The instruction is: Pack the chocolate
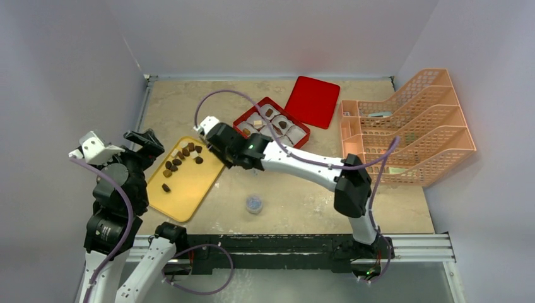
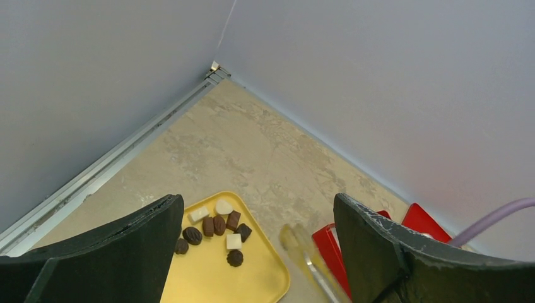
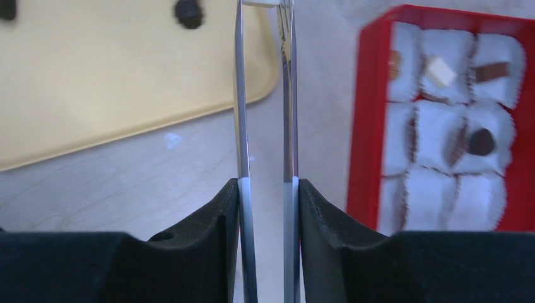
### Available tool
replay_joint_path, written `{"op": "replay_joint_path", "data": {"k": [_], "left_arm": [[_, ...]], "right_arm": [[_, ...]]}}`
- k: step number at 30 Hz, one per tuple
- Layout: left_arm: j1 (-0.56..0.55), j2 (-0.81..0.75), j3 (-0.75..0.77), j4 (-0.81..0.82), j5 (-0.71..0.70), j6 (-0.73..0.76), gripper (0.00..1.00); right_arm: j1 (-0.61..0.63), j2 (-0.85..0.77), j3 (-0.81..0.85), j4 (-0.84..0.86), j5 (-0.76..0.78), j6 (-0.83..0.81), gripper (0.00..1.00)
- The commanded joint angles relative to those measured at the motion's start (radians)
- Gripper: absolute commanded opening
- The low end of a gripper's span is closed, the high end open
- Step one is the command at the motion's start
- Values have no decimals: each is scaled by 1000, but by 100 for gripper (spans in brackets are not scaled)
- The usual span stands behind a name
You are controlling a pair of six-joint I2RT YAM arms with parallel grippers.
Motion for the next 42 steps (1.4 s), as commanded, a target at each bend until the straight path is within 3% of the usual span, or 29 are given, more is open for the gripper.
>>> {"op": "replay_joint_path", "data": {"k": [1,11,26,42], "left_arm": [[2,19,-17,67,14,1,88],[2,138,-100,109,134,18,88],[3,354,-177,128,398,80,89],[2,352,-181,119,347,97,89]], "right_arm": [[-71,-142,-26,17,55,21,25],[-222,-277,-120,-45,76,44,25],[-359,-277,-257,-73,9,124,26],[-409,-218,-298,-39,-69,152,30]]}}
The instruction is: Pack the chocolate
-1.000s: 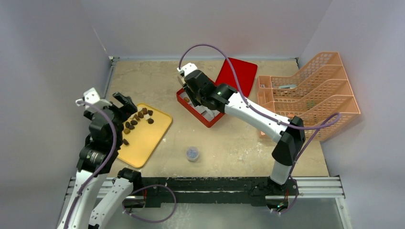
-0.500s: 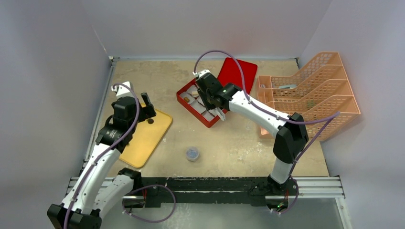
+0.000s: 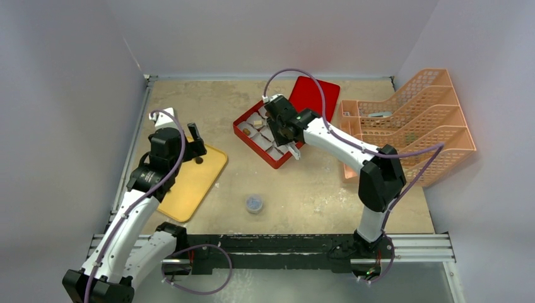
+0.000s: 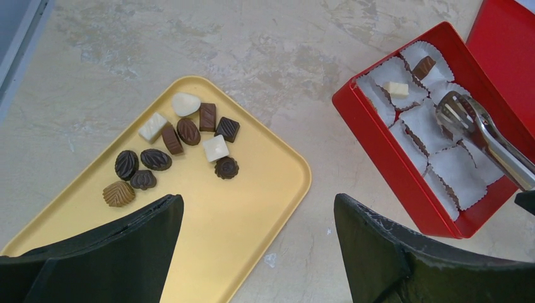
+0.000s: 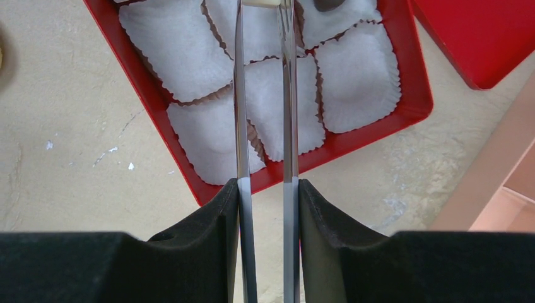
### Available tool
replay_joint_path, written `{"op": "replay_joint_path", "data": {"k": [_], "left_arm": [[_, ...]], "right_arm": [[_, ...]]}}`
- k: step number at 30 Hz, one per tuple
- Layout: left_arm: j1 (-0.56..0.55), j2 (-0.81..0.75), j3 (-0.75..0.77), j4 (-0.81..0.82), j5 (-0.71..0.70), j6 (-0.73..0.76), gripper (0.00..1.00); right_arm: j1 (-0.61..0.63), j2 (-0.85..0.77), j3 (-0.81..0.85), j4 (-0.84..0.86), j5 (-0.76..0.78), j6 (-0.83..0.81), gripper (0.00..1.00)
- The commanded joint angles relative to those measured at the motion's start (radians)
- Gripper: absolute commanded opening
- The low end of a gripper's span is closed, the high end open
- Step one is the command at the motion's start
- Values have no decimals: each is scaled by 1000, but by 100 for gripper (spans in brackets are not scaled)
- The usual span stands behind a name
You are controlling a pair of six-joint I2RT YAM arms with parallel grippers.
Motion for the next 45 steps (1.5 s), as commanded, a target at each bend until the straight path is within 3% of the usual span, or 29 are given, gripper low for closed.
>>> {"op": "replay_joint_path", "data": {"k": [1,24,45], "left_arm": [[2,-11,0,36,-17,22,88],[3,-45,15,25,-83,17,89],[2,-124,34,8,-189,-7,88]], "right_arm": [[3,7,4,41,-32,29,30],[3,14,21,8,-24,41,42],[12,-62,120,-6,-52,19,42]]}}
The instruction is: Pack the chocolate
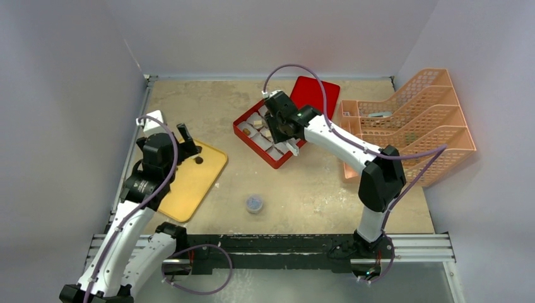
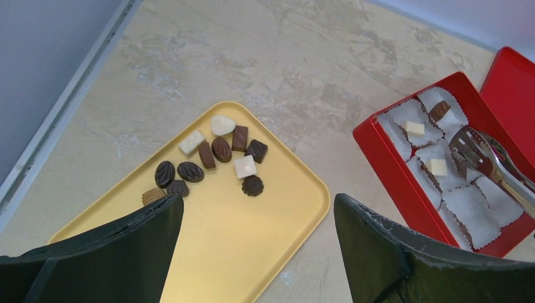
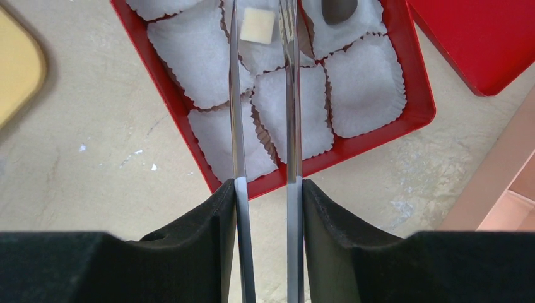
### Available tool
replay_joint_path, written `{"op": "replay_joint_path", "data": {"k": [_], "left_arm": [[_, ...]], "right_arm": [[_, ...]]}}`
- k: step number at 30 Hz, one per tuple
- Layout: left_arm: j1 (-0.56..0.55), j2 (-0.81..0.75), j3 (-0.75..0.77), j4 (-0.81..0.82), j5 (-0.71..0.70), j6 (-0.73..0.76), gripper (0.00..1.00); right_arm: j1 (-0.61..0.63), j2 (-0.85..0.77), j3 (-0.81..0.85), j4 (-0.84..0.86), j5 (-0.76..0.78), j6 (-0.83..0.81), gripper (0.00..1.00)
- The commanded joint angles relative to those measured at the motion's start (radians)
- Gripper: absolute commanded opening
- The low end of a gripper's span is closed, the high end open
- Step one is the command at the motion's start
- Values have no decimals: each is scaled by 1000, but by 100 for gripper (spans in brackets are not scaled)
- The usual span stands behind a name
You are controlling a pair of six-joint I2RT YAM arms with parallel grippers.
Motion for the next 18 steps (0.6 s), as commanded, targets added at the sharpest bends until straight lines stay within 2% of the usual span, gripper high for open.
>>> {"op": "replay_joint_path", "data": {"k": [1,9,18], "left_arm": [[2,-55,35,23,-72,-18,88],[2,-110,84,-5,-115,-48,88],[2,-178,182,-36,-150,-77,88]], "right_arm": [[17,-75,76,28,-33,-11,42],[126,-51,152,61,-23,-21,42],[259,96,317,55,-15,-28,43]]}}
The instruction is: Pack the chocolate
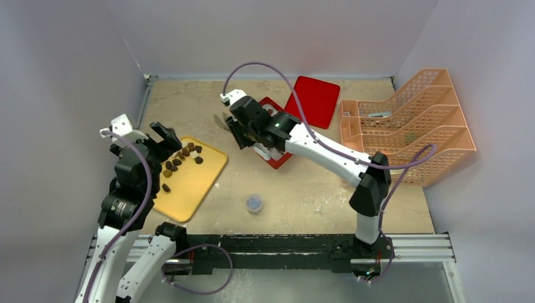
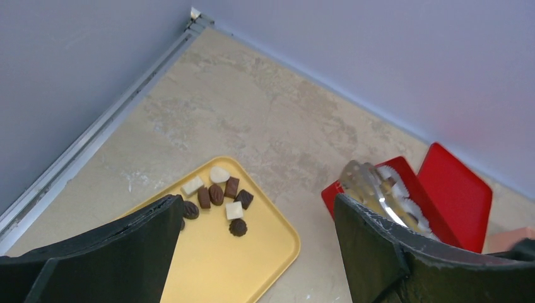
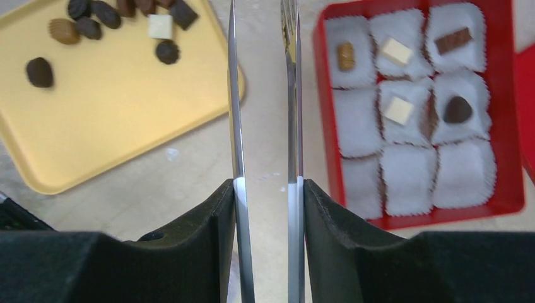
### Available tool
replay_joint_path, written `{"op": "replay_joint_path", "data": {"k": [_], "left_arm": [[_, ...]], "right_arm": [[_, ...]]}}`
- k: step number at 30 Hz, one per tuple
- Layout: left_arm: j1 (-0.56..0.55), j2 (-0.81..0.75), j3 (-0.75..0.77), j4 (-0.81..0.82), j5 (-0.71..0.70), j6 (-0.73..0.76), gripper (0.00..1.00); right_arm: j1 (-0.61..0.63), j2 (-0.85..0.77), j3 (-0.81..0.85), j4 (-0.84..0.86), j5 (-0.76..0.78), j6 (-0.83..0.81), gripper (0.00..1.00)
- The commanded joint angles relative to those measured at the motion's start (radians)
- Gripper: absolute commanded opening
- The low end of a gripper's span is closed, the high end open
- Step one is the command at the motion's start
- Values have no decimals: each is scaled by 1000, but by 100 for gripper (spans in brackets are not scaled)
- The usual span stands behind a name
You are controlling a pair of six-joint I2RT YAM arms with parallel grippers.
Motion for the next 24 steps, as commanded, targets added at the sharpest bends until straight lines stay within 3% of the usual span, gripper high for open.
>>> {"op": "replay_joint_path", "data": {"k": [1,18,24], "left_arm": [[2,-48,71,5,-48,-24,88],[3,-128,114,2,-111,-34,88],[3,-135,113,-5,-120,-25,88]], "right_arm": [[46,75,106,32,8,-11,43],[160,377,370,32,0,-84,45],[160,413,383,19,44,-152,45]]}}
